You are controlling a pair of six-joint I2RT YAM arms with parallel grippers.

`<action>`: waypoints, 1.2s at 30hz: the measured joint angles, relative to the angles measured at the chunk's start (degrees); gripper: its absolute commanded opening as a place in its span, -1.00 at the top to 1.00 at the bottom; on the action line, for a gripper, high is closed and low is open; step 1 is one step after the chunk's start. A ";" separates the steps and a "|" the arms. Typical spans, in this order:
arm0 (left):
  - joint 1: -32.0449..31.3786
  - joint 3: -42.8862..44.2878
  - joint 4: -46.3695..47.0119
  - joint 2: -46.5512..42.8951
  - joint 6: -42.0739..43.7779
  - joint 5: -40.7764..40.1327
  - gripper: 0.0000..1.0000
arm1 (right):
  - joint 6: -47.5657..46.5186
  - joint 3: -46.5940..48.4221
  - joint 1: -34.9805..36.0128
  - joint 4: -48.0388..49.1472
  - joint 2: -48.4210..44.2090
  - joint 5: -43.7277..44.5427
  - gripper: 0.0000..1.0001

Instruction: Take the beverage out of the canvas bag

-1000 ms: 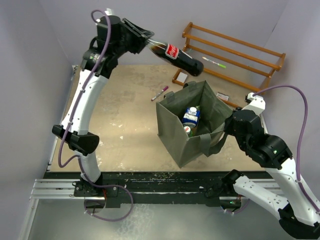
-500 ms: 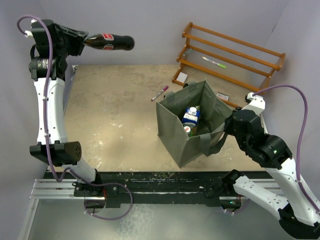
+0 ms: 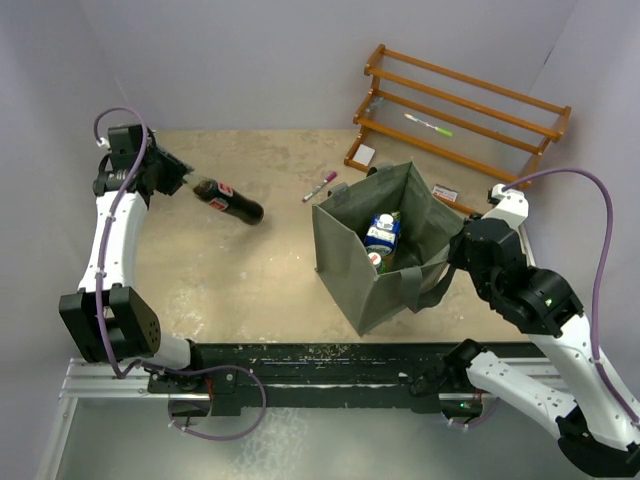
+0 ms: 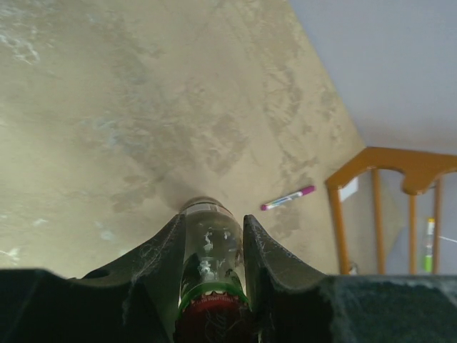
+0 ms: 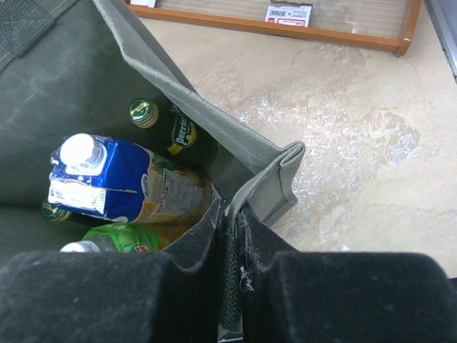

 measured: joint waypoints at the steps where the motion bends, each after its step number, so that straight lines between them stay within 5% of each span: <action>1: 0.20 -1.14 0.26 0.00 1.16 -0.26 1.00 | -0.04 0.00 0.00 0.04 0.11 0.09 0.74; 15: 1.42 -6.05 19.28 0.00 29.49 3.34 1.00 | 0.55 0.02 0.00 0.31 0.42 0.33 0.70; 23: -6.45 -6.16 18.80 0.00 46.86 3.89 1.00 | 0.20 1.44 0.00 -0.24 1.57 0.17 0.70; 31: -9.29 -10.29 20.94 -1.99 48.94 5.66 1.00 | 0.83 1.44 -0.02 -0.98 1.40 -1.60 0.70; 34: -10.05 -12.15 22.12 -3.48 49.72 5.62 0.71 | 1.40 1.49 -0.02 -1.36 1.31 -1.75 0.70; 36: -10.88 -12.57 22.38 -3.80 50.27 5.31 0.20 | 1.90 1.70 -0.02 -1.77 1.31 -1.77 0.70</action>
